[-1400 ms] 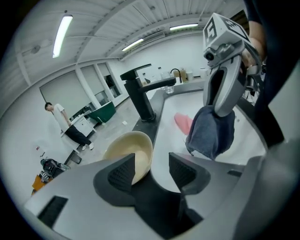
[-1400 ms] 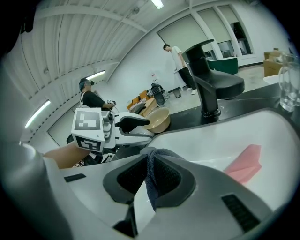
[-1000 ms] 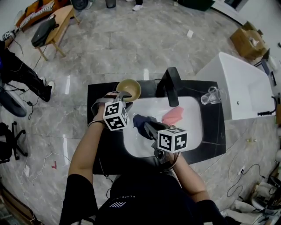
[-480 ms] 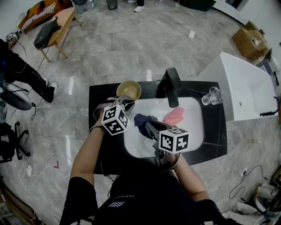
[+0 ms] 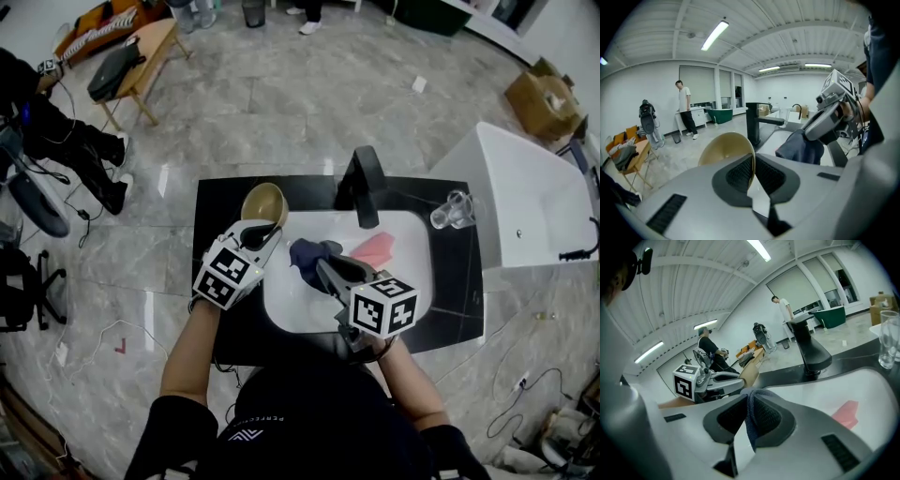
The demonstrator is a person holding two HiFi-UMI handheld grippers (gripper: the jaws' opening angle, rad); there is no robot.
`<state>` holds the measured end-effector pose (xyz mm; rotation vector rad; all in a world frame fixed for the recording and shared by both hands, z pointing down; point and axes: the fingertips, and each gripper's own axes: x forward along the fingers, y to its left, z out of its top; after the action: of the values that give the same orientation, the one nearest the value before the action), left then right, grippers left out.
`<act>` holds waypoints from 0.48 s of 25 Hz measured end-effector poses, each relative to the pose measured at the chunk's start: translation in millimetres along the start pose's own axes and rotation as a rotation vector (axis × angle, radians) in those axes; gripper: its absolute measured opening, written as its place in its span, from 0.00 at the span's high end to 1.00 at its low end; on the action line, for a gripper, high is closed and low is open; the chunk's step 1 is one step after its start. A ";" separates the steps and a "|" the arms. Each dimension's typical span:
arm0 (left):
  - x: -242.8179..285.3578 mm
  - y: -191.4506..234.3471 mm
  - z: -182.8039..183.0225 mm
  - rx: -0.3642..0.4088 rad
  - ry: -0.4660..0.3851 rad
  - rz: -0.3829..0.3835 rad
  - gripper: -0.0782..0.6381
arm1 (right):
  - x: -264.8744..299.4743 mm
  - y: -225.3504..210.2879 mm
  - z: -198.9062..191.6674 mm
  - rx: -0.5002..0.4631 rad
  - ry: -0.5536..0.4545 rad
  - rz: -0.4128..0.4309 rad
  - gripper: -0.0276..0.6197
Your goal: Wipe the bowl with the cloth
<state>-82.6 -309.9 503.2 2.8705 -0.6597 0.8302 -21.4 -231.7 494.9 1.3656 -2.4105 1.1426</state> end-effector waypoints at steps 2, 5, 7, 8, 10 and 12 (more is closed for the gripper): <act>-7.7 -8.1 -4.4 -0.073 -0.014 0.016 0.86 | -7.0 2.9 2.5 -0.015 -0.005 0.017 0.86; -17.8 -23.4 -8.0 -0.192 -0.055 0.028 0.86 | -15.8 5.6 5.9 -0.030 -0.014 0.041 0.86; -24.0 -32.5 -9.4 -0.245 -0.082 0.036 0.86 | -21.1 8.4 7.5 -0.039 -0.019 0.061 0.86; -27.6 -36.7 -10.0 -0.266 -0.093 0.040 0.86 | -23.9 10.8 8.1 -0.044 -0.022 0.072 0.87; -36.1 -44.3 -11.0 -0.312 -0.118 0.044 0.86 | -29.1 17.6 9.2 -0.057 -0.026 0.099 0.86; -45.8 -50.4 -10.9 -0.367 -0.150 0.045 0.86 | -33.1 26.3 10.9 -0.083 -0.026 0.126 0.86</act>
<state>-101.3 -244.8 490.5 2.6064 -0.7998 0.4425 -20.4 -209.0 457.7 1.2272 -2.5636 1.0445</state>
